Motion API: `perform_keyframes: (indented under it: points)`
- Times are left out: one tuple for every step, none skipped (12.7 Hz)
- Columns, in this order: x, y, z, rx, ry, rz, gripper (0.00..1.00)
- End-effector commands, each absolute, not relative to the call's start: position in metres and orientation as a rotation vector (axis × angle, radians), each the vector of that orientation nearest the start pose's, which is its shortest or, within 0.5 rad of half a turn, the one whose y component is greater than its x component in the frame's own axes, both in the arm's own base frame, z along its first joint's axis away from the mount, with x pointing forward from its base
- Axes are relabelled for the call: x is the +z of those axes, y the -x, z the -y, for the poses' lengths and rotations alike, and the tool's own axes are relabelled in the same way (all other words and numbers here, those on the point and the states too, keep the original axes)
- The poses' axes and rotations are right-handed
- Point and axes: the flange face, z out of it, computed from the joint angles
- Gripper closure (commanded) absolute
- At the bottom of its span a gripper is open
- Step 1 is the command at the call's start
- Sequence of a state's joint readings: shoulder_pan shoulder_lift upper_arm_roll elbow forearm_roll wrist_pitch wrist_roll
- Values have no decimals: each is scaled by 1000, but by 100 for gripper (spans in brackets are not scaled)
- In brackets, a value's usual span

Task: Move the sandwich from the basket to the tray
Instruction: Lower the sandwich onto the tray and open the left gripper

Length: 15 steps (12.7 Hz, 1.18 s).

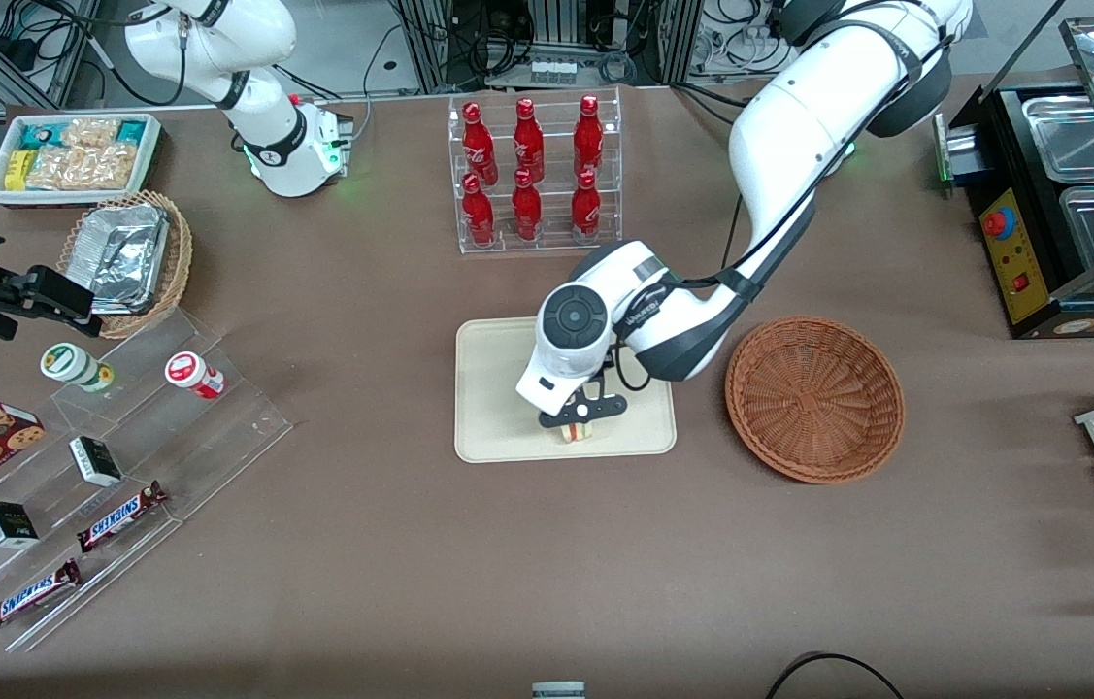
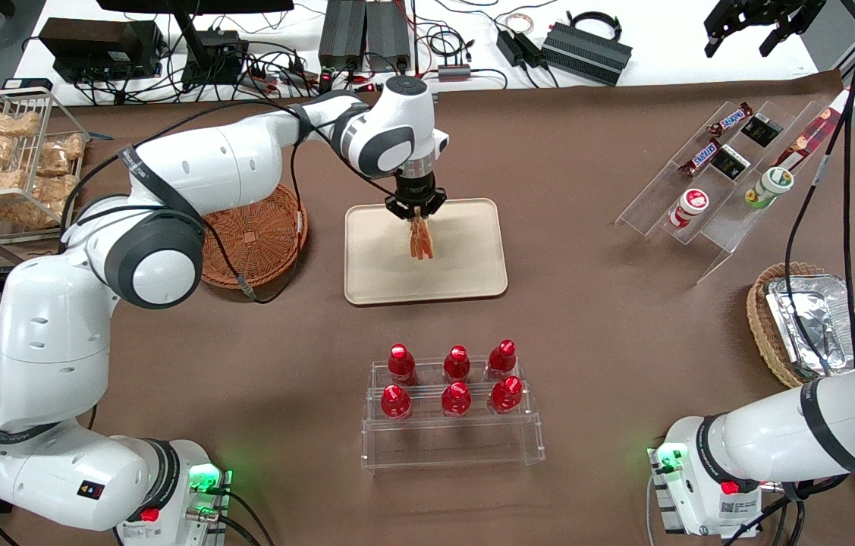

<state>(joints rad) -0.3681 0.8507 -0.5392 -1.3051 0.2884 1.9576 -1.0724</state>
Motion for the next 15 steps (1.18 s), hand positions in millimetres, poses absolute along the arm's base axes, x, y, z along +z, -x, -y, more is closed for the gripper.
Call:
perform_keyframes:
  points:
    - [271, -521, 520, 216, 3114, 301, 96]
    - [264, -516, 522, 222, 3108, 291, 95]
    - [258, -511, 528, 202, 3129, 272, 94]
    - [252, -509, 530, 169, 3145, 265, 93]
    - [248, -506, 530, 169, 3146, 267, 91]
    - [248, -508, 529, 169, 3146, 272, 85]
    - [247, -508, 529, 173, 3145, 276, 69]
    - [247, -508, 529, 175, 3146, 277, 42]
    - [248, -510, 527, 173, 3146, 282, 0]
    - [255, -510, 528, 155, 3148, 273, 0]
    - [270, -511, 528, 130, 3155, 271, 0]
    - [287, -515, 524, 109, 3149, 275, 0]
    - [301, -516, 519, 106, 3132, 275, 0]
    - [314, -521, 510, 101, 3119, 286, 0]
    - [325, -528, 498, 110, 3106, 315, 0]
